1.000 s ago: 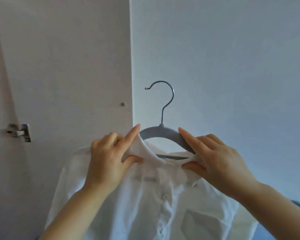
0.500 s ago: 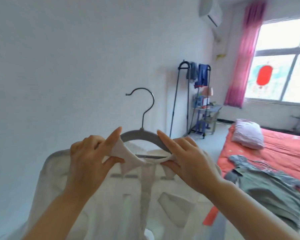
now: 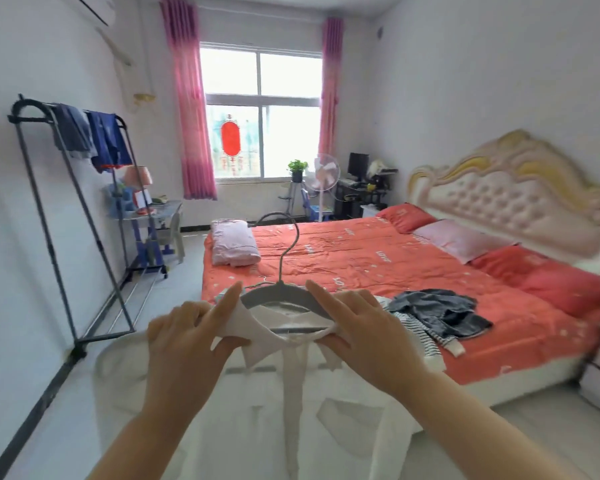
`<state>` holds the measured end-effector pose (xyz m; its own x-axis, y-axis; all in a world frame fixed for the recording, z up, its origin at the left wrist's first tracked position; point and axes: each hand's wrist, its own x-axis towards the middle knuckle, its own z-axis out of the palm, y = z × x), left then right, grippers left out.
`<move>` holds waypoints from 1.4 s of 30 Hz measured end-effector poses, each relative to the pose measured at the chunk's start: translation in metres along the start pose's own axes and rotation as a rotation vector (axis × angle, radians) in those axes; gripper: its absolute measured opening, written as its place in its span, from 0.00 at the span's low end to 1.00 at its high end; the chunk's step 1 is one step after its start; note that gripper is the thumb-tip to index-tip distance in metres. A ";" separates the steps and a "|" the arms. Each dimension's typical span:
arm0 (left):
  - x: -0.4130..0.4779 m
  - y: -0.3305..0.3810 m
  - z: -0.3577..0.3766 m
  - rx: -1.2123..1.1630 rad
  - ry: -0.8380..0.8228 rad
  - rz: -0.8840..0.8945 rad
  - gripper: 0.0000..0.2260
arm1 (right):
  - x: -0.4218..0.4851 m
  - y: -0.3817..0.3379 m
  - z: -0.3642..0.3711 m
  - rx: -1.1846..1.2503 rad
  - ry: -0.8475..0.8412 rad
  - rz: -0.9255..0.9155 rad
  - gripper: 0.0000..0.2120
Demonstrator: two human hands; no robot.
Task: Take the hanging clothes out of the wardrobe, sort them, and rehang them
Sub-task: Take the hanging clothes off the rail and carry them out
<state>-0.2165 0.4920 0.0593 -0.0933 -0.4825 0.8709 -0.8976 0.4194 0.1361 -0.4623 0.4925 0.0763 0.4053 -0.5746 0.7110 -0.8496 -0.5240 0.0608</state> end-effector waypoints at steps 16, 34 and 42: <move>0.060 0.135 0.267 -0.304 -0.164 0.078 0.28 | -0.066 0.247 0.022 -0.151 -0.106 0.246 0.35; 0.137 0.179 0.537 -0.301 -0.219 0.011 0.33 | -0.021 0.507 0.144 -0.027 -0.260 0.267 0.52; 0.164 0.159 0.639 -0.306 -0.329 -0.043 0.36 | 0.011 0.590 0.220 0.034 -0.376 0.267 0.49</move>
<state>-0.6501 -0.0112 -0.0781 -0.2350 -0.7027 0.6715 -0.7398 0.5774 0.3453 -0.8851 0.0389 -0.0341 0.2729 -0.8772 0.3951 -0.9320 -0.3428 -0.1175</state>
